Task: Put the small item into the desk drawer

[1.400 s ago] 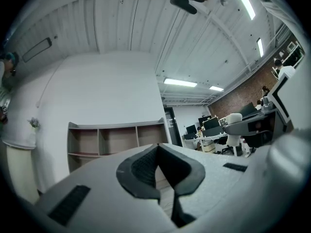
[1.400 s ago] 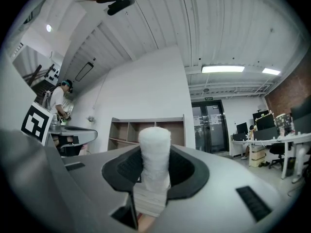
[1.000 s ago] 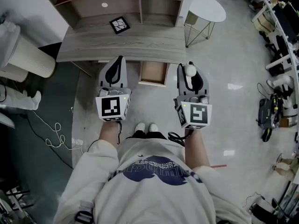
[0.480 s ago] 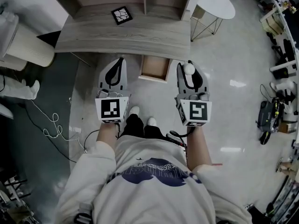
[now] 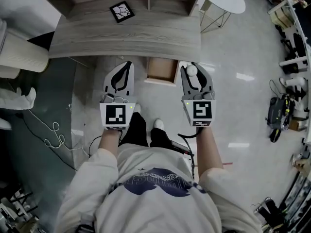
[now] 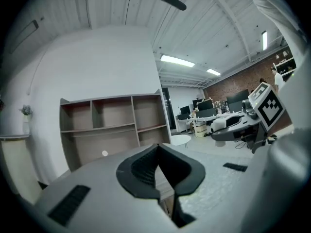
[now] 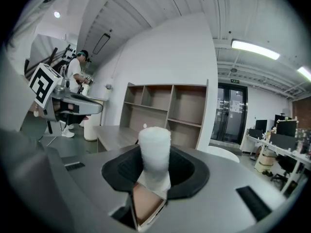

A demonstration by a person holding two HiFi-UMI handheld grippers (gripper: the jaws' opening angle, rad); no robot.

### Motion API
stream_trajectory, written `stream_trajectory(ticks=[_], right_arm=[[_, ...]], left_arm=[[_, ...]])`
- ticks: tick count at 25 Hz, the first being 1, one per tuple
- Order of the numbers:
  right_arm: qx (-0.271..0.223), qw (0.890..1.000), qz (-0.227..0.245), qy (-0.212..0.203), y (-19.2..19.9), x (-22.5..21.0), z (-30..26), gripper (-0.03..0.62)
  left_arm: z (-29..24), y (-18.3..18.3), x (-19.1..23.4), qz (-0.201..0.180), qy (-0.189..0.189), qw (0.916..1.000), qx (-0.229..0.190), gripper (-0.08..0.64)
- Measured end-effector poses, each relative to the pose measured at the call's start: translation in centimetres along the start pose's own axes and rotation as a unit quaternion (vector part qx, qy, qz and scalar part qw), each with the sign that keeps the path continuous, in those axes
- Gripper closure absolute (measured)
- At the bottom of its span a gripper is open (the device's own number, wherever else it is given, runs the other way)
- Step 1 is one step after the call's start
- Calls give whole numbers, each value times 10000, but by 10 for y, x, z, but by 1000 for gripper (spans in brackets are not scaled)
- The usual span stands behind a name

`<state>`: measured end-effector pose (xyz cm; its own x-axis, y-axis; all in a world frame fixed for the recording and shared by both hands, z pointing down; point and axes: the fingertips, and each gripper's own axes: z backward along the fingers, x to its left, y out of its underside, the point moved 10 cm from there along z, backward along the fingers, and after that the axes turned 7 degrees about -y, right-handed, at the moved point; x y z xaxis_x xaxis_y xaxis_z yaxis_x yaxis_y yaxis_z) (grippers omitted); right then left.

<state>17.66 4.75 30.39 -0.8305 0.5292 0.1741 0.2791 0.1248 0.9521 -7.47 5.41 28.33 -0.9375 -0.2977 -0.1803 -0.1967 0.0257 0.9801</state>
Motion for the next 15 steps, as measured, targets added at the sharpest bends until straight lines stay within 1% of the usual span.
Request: stream_trajectory(ticks=[4,11,15], right_arm=[[343,9994,44,-43,18,7,-32,469],[884,9951,353,-279,49,25,-85,469],[1193,9904,525,-467,66,34,-109,469]], left_arm=[[-16,15,14,5,214,9997,141,552],[-41,30,35,-16,539,9985,29,552],[-50,35,45,13,622,9981,36,552]])
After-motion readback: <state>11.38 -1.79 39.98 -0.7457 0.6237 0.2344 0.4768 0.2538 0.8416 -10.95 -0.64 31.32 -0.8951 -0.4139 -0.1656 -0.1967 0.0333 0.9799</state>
